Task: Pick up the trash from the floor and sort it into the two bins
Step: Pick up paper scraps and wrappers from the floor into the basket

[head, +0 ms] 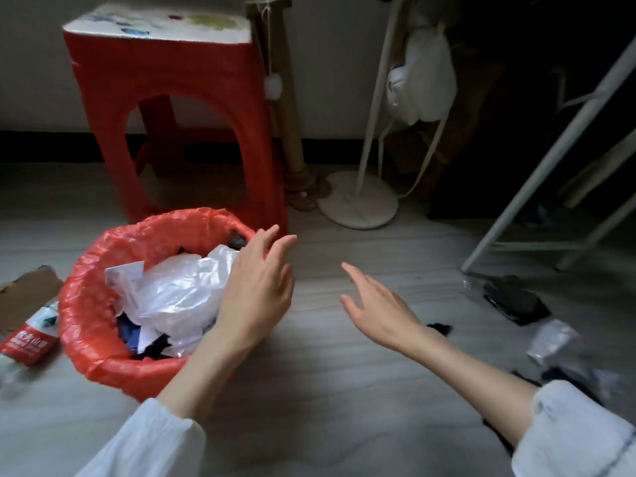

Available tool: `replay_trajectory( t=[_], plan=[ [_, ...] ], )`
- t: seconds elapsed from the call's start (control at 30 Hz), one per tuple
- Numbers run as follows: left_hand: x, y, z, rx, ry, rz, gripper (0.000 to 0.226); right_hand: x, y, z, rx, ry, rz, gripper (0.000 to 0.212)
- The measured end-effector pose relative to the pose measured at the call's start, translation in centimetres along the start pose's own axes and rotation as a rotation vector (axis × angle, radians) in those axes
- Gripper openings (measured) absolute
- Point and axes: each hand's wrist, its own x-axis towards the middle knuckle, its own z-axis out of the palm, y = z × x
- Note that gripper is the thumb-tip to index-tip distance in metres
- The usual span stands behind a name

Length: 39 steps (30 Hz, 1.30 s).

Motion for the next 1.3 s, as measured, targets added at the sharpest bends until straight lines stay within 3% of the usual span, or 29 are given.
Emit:
replay_trajectory(
  t=[0.07,0.13,0.2,0.33,0.47,0.63,0.8,0.97,1.17,1.3],
  plan=[
    [-0.2,0.3,1.0,0.157,-0.078,-0.098,0.053,-2.0,2.8,-0.6,-0.042,0.004,0.087,0.056],
    [-1.0,-0.1,1.5,0.293,-0.224,-0.312,0.062,-3.4,4.5,-0.5,-0.066,-0.008,0.153,0.056],
    [-2.0,-0.6,2.1,0.344,-0.291,-0.384,0.047,-4.1,5.0,0.1,-0.067,-0.023,0.175,0.056],
    [-2.3,-1.3,3.0,0.318,-0.271,-0.338,0.018,-3.9,3.9,1.3,-0.07,-0.019,0.131,0.055],
    [-3.3,-0.9,4.0,0.216,-0.268,-0.224,0.015,-4.5,3.5,1.3,-0.169,-0.042,0.096,0.056],
    [-4.1,2.4,4.8,0.132,-0.366,0.055,0.015,-6.5,6.9,-1.3,-0.251,-0.048,0.178,0.057],
    [-3.6,7.8,7.6,0.167,-0.484,0.254,0.032,-7.9,12.2,-3.3,-0.233,-0.025,0.271,0.055],
    [-1.8,13.0,10.4,0.226,-0.517,0.299,0.04,-8.9,20.6,-2.9,-0.135,-0.046,0.329,0.054],
    [-0.7,16.9,13.3,0.457,-0.304,0.263,0.055,-9.9,31.0,-2.2,-0.082,-0.026,0.384,0.053],
    [-0.5,22.1,16.3,0.446,-0.297,0.437,0.049,-10.6,36.5,-2.1,-0.088,0.006,0.404,0.046]
  ],
)
